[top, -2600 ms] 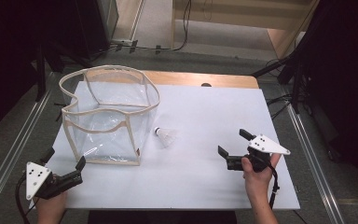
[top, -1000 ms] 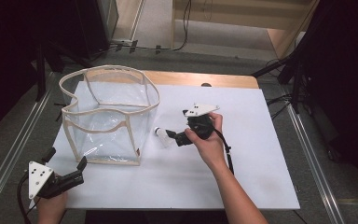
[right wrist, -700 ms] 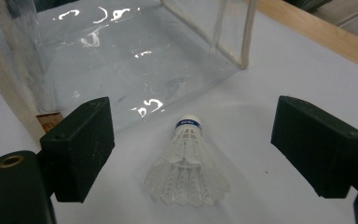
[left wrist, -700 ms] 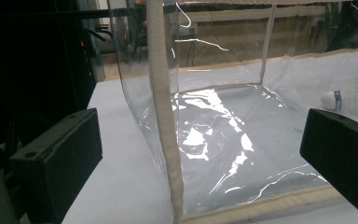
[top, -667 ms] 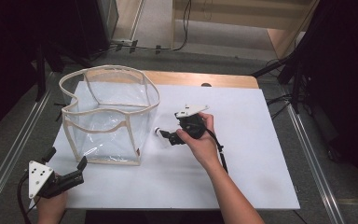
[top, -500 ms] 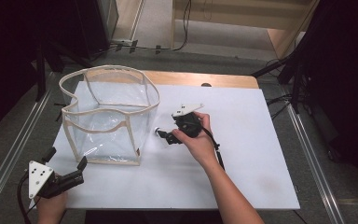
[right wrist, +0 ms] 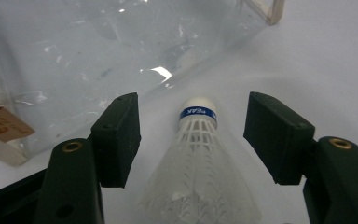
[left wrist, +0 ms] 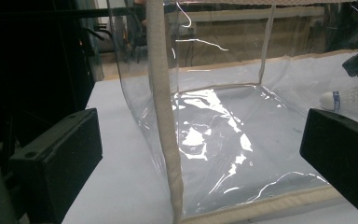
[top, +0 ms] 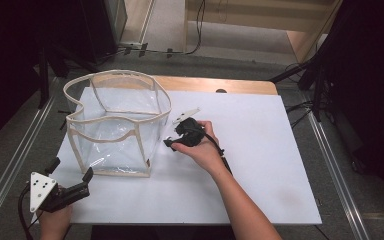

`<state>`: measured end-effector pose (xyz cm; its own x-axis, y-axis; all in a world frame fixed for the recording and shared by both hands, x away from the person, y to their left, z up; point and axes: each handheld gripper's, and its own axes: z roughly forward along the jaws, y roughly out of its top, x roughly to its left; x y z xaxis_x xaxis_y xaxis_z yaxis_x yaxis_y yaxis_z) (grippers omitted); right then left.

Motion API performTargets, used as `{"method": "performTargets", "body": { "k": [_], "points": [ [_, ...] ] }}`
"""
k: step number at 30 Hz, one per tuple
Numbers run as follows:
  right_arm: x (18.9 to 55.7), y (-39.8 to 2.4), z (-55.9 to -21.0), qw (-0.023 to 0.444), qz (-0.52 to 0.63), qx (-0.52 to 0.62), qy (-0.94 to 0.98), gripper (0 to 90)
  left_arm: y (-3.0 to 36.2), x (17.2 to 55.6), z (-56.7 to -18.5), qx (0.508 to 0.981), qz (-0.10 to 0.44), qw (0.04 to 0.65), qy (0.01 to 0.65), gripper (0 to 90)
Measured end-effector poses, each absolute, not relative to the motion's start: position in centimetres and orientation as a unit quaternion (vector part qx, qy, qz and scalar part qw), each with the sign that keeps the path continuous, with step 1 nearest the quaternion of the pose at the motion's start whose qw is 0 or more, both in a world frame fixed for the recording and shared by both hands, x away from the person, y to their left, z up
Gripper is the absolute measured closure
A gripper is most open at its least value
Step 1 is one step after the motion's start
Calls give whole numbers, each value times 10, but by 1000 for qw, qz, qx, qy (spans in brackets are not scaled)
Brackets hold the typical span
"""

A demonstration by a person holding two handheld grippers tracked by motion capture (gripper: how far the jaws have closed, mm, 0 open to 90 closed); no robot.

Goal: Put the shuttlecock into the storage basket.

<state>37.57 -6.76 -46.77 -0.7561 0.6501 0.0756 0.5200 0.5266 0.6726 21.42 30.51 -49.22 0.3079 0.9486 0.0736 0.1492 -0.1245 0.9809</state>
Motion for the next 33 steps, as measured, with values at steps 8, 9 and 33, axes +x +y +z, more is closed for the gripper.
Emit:
{"method": "performTargets", "body": {
  "k": [8, 9, 33],
  "points": [
    [381, -64, -472, 100, 341, 338, 871, 406, 305, 214, -492, 635, 398, 501, 432, 0],
    [381, -63, -473, 98, 342, 342, 870, 412, 305, 214, -492, 635, 398, 501, 432, 0],
    [379, -84, -482, 78, 353, 366, 858, 624, 304, 214, -492, 636, 400, 499, 431, 0]
  ]
}}
